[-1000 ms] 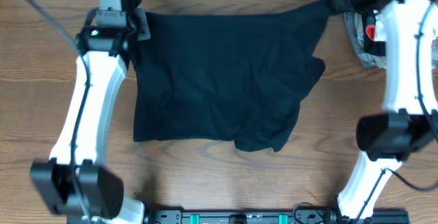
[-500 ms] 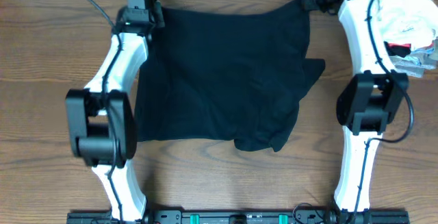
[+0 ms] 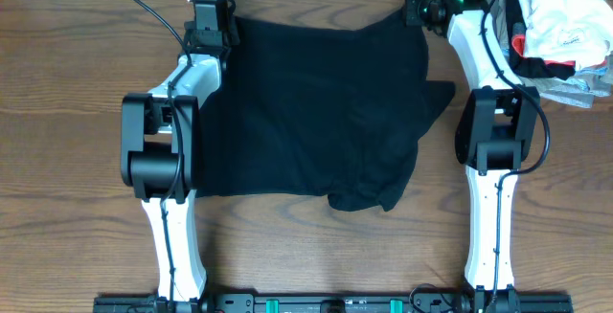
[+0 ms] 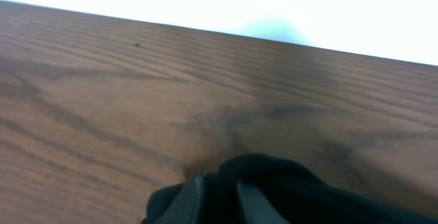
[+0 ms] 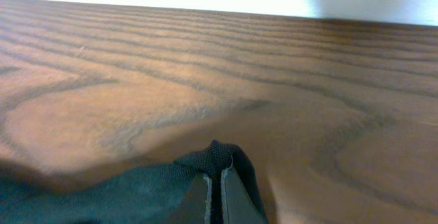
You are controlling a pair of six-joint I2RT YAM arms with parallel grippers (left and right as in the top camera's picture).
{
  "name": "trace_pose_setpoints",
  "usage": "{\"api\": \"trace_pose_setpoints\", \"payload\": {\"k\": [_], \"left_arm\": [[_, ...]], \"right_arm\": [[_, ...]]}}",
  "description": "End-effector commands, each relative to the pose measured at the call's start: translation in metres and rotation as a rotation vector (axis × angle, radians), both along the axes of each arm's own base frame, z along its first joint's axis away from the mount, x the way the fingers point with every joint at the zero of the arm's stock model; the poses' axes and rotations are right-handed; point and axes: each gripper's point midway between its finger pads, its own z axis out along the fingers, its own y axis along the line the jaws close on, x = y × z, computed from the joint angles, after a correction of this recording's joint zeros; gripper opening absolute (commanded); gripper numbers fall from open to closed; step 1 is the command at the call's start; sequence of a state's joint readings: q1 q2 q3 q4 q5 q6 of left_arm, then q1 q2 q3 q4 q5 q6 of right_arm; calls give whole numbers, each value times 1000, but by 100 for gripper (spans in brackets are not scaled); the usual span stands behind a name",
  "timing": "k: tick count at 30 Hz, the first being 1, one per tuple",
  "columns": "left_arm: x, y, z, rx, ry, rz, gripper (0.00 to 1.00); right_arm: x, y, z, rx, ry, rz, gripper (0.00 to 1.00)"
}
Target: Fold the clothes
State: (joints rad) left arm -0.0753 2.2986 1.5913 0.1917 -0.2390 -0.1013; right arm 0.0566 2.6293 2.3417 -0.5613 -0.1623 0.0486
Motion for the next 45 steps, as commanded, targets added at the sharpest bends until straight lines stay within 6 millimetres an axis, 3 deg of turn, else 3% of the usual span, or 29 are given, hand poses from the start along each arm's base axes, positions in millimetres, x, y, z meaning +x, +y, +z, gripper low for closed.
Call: {"api": "trace_pose_setpoints", "payload": {"k": [1, 2, 4, 5, 6, 9, 11, 15, 19, 23, 26, 32, 35, 40, 45], "left_arm": [[1, 7, -6, 6, -4, 24, 36], [1, 7, -6, 6, -4, 23, 48], [3, 8, -4, 17, -12, 17, 91], [4, 8, -3, 33, -13, 7, 98], [4, 9, -1, 54, -14, -6, 98], [2, 11, 8, 107, 3, -38, 98], [-2, 12, 16, 112, 21, -39, 98], [-18, 14, 39, 113, 70, -41, 98], [-50, 12, 57, 67, 170, -32, 98], [-78, 1, 58, 16, 277, -93, 98], [-93, -4, 48, -5, 351, -113, 99], [-118, -3, 32, -19, 472, -103, 91], [-135, -1, 30, -40, 532, -77, 92], [-175, 4, 39, -67, 652, -37, 92], [-216, 8, 58, -101, 743, -4, 92]], "right_arm": [[6, 5, -10, 17, -10, -17, 3], [9, 5, -9, 20, -24, -19, 10], [15, 6, -3, 22, -59, -18, 30], [17, 6, 0, 24, -74, -18, 49], [20, 6, 5, 26, -93, -18, 74], [23, 4, 20, 27, -114, -21, 94], [22, 3, 30, 27, -116, -23, 99], [9, 8, 57, 44, -95, -3, 99], [-14, 21, 66, 45, -16, 22, 84], [-33, 50, 51, 47, 65, 81, 34], [-44, 71, 38, 37, 109, 116, 14], [-59, 103, 11, 9, 169, 158, 1], [-69, 109, 3, 2, 210, 171, 1], [-90, 111, 18, 16, 270, 188, 1], [-121, 105, 56, 15, 330, 193, 1]]}}
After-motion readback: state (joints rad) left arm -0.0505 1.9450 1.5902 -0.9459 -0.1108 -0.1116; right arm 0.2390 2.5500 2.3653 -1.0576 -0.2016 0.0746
